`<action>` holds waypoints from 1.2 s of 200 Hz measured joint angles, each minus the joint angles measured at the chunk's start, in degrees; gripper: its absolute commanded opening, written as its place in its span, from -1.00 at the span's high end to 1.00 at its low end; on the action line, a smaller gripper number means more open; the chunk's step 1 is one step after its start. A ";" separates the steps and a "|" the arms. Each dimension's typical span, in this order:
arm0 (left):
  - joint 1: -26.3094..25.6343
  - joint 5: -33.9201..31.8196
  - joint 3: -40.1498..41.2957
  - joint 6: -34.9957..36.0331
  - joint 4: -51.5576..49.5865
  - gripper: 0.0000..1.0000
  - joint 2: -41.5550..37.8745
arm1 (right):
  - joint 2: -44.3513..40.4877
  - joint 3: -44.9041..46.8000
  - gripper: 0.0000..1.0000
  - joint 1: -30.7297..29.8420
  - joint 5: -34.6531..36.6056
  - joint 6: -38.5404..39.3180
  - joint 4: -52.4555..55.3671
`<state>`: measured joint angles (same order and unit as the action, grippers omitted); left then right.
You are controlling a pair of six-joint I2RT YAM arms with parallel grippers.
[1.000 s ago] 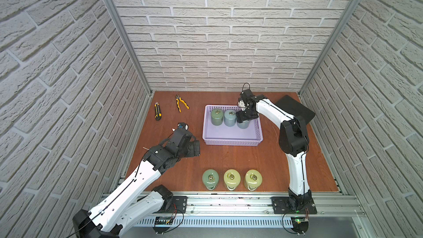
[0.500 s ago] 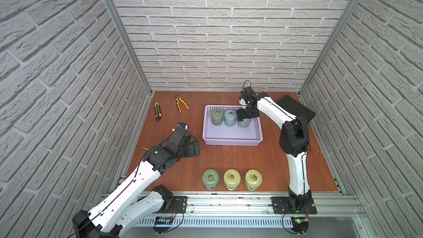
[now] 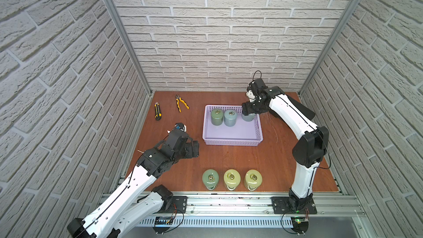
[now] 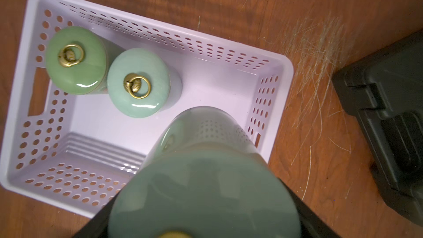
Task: Take the tea canister out of the basket
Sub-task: Pick up the tea canister from the basket.
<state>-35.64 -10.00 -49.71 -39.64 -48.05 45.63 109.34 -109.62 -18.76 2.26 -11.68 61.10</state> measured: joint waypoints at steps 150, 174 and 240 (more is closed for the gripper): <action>0.02 0.17 0.00 -1.09 -2.21 -0.97 -1.46 | -11.30 9.64 -0.07 -4.66 0.68 -1.60 2.14; 0.02 -0.20 0.00 -1.49 -2.34 -0.96 -1.51 | -14.16 11.93 -0.07 -6.71 0.68 -2.21 2.08; 0.02 -1.07 0.00 -1.99 -2.91 -0.96 -1.84 | -20.06 19.21 -0.07 -14.05 1.70 -5.40 1.99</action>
<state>-35.62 -11.07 -49.71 -41.63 -50.96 43.79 89.27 -90.41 -32.82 3.97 -17.08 63.09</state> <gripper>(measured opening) 0.983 0.845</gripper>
